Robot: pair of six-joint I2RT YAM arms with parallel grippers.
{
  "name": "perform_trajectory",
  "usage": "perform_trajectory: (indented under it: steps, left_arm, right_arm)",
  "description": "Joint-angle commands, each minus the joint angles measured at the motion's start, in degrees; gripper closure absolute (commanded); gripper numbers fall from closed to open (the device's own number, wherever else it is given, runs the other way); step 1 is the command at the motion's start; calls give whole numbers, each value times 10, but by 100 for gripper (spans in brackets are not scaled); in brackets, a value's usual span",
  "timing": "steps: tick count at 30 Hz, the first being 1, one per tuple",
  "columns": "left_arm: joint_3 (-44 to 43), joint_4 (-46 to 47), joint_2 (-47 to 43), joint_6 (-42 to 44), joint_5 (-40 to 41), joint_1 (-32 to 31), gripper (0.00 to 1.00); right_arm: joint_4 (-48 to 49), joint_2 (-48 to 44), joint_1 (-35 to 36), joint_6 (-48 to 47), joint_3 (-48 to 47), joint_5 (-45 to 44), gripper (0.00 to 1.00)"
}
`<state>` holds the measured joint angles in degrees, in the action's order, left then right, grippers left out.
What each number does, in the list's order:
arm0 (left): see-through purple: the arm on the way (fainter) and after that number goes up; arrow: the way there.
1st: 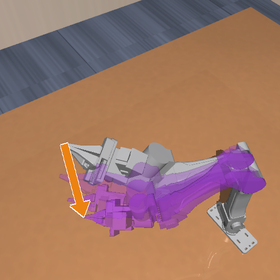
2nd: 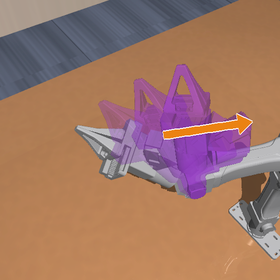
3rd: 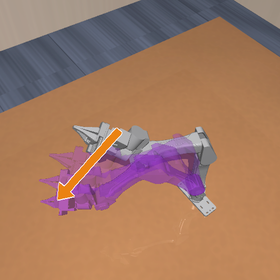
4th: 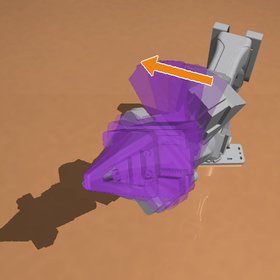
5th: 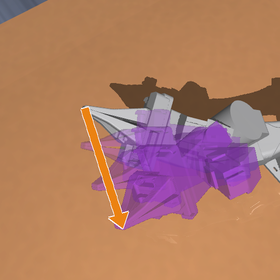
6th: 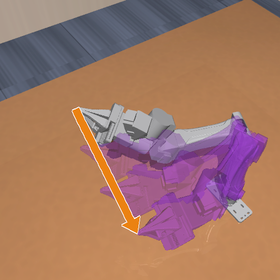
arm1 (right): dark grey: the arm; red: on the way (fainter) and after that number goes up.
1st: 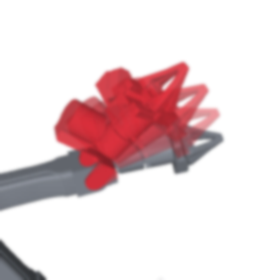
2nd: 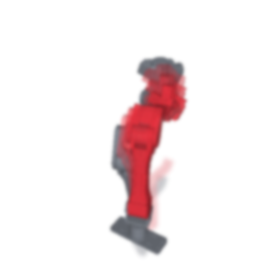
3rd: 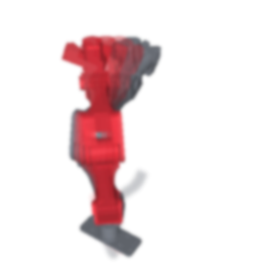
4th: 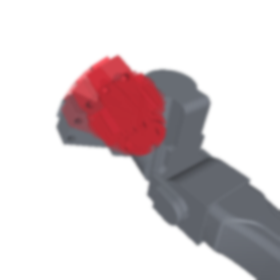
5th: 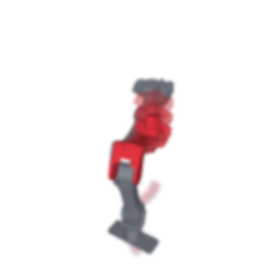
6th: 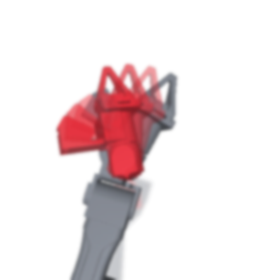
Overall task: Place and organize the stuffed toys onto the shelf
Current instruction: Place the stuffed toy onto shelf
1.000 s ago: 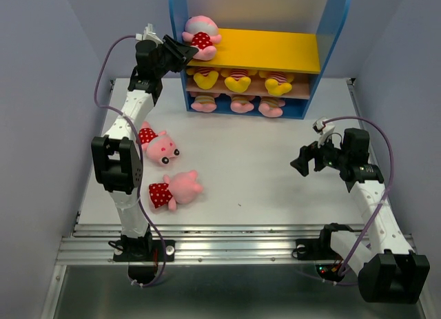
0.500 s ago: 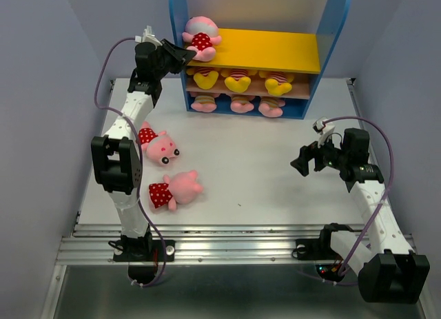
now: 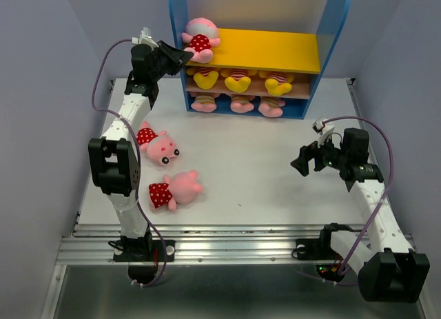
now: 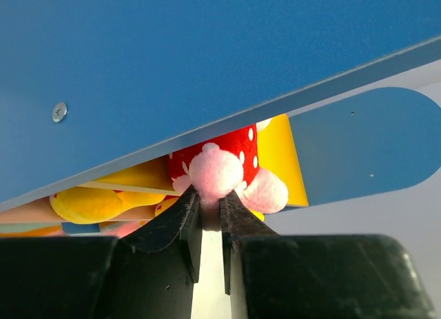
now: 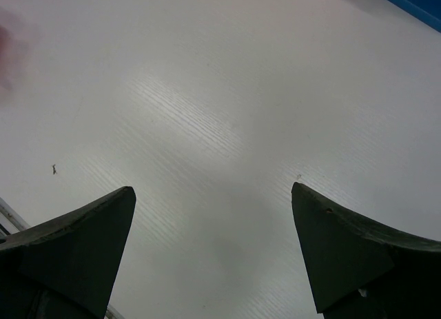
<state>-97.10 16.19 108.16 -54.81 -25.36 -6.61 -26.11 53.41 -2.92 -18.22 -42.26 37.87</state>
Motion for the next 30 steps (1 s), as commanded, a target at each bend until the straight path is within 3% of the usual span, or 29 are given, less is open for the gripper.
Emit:
perform_trajectory:
  steps: [1,5,8,15,23,30]
  left_arm:
    - [-1,38,-45,-1,-14,5,72]
    - [-2,32,-49,1,-17,6,45]
    - [-1,30,-50,0,-24,7,33]
    - [9,48,-57,-3,-50,9,19]
    - [68,53,-126,22,-86,9,12]
    - [179,-51,-258,185,-37,10,4]
  right_arm:
    - [29,0,3,-5,2,-3,0]
    - [28,0,3,-6,2,-5,0]
    - [29,1,3,-6,2,-6,0]
    - [29,2,3,-7,2,-9,0]
    - [29,-1,3,-9,2,-15,0]
    - [26,-11,3,-18,1,-20,0]
